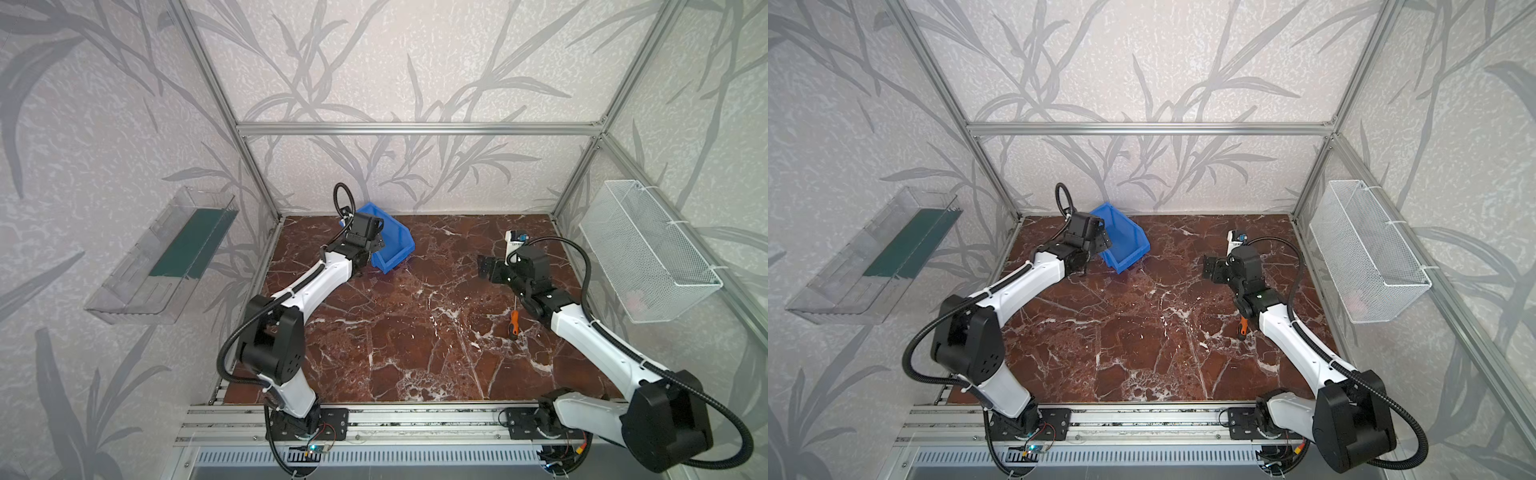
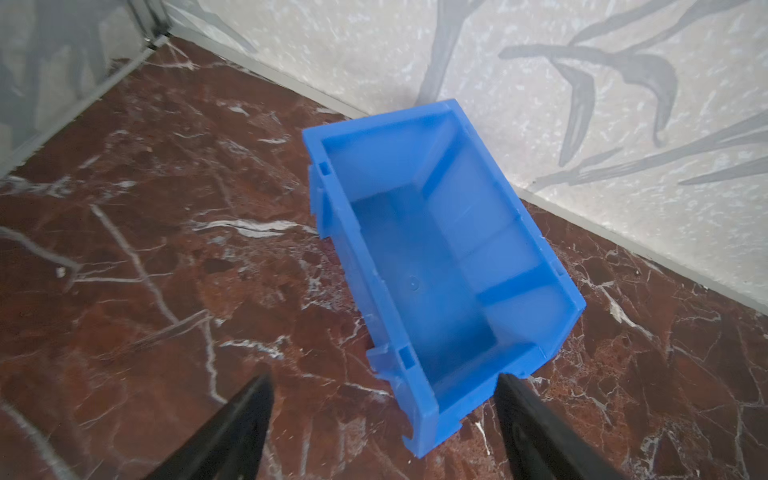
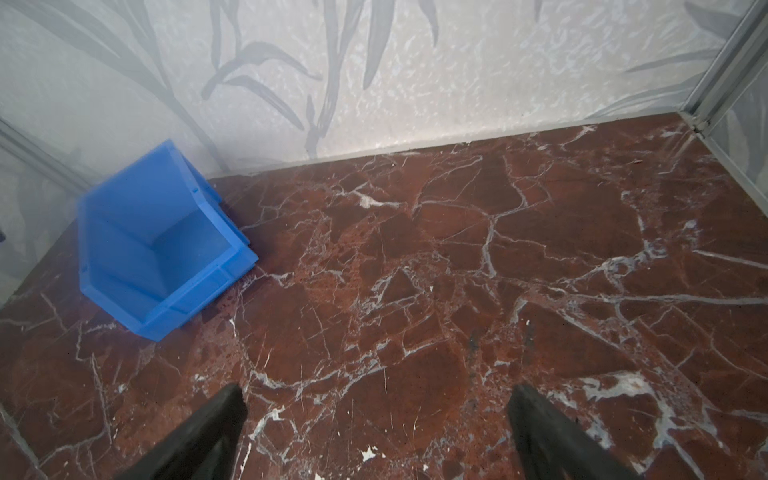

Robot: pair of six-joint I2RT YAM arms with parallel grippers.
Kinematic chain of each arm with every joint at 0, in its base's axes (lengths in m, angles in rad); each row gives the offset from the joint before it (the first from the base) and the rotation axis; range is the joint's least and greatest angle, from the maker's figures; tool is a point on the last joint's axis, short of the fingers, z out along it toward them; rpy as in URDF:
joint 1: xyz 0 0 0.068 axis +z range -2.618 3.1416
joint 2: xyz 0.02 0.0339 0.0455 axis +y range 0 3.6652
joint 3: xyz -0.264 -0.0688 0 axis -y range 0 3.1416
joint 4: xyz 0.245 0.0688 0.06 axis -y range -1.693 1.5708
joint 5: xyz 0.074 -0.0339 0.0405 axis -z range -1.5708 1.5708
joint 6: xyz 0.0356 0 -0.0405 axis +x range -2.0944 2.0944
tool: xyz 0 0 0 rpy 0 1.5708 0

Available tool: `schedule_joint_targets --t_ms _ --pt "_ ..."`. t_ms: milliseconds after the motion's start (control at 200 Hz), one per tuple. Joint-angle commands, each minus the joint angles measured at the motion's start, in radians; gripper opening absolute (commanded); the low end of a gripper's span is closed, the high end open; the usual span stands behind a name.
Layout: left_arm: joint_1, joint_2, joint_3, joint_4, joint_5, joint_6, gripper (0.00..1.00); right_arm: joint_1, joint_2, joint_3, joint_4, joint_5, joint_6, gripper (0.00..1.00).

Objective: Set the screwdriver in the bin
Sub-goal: 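Drag the blue bin nearer with the left gripper while the right approaches the screwdriver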

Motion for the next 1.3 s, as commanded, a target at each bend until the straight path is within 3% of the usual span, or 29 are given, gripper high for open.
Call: schedule_joint_targets --t_ms 0,135,295,435,540,725,945,1145,1294 --pt "-0.005 0.087 0.087 -0.108 0.049 -0.056 0.78 -0.004 0.007 0.017 -0.064 0.052 -0.030 0.99" --pt "-0.008 0.161 0.138 -0.170 0.028 -0.047 0.76 -0.004 -0.002 -0.004 -0.085 0.082 -0.053 0.99" --pt "-0.005 0.233 0.209 -0.220 0.018 -0.039 0.66 -0.004 -0.025 -0.043 -0.036 0.052 -0.045 0.99" --pt "-0.005 0.260 0.233 -0.208 0.050 -0.011 0.41 -0.004 -0.027 -0.053 -0.027 0.034 -0.017 0.99" --pt "-0.005 0.262 0.242 -0.246 0.086 0.013 0.39 -0.004 -0.029 -0.038 -0.071 0.061 -0.019 0.99" --pt "-0.008 0.237 0.196 -0.295 0.147 0.051 0.08 -0.004 -0.061 -0.040 -0.098 0.136 -0.015 0.99" --pt "-0.038 0.116 0.062 -0.301 0.214 0.106 0.06 -0.004 -0.071 -0.030 -0.128 0.157 0.067 0.99" --pt "-0.155 0.044 0.038 -0.380 0.193 0.204 0.06 -0.013 -0.078 -0.013 -0.201 0.191 0.169 0.99" --pt "-0.248 0.030 0.014 -0.385 0.186 0.175 0.06 -0.042 -0.096 -0.016 -0.243 0.147 0.243 0.99"
